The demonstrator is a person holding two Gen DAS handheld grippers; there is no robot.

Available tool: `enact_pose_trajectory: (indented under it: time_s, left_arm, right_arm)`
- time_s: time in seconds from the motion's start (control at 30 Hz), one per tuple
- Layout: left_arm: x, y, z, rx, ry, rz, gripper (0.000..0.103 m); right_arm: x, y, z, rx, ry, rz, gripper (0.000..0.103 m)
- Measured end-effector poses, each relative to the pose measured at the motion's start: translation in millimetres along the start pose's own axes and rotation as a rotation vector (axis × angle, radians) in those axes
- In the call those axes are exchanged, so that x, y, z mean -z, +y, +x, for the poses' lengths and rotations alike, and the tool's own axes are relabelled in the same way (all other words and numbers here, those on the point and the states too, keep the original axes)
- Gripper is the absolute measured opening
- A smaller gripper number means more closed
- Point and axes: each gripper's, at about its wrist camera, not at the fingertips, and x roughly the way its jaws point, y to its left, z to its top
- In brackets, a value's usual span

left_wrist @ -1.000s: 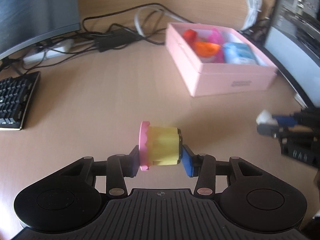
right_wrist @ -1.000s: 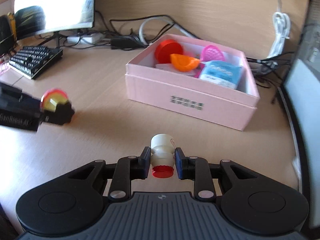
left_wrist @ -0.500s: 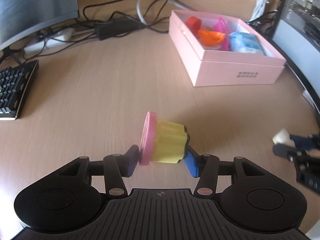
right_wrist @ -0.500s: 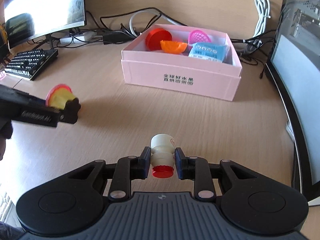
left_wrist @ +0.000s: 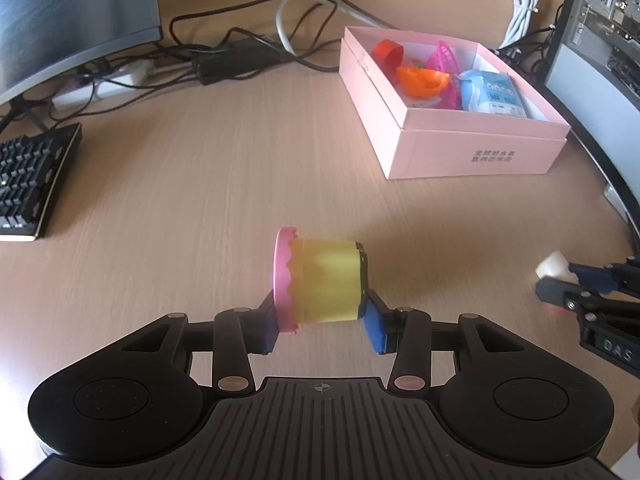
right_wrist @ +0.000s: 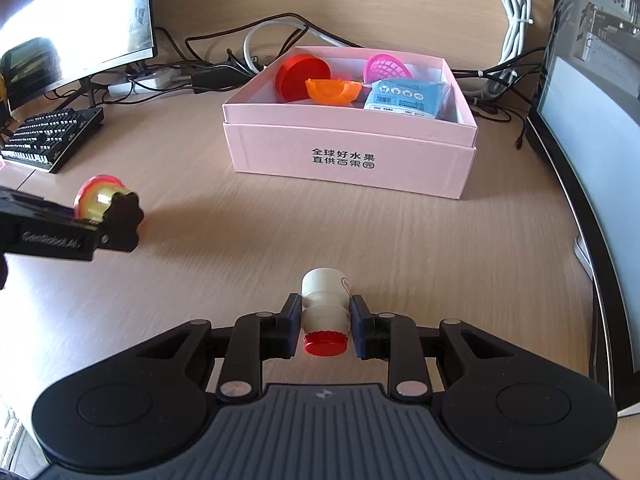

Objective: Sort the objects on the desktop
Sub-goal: 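Lift the bottle and yellow cylinder and carry both over the pink box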

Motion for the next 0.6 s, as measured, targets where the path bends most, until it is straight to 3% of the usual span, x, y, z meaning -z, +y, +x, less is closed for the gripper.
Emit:
enact_pose_trajectory:
  time_s: [0.33,0.6]
  left_arm:
    - [3.5,-4.1,-23.7,0.049,-0.003,0.009,0.047]
    - [-40.7,-20.8,-69.4,0.126,-0.174,0.068,0.047]
  right_arm:
    - [-6.5,-1.5,-5.9,-0.02,-0.003,-0.016,0.025]
    - [-48.2,-19.5,-57.4,-0.016,-0.132,-0.001,0.025]
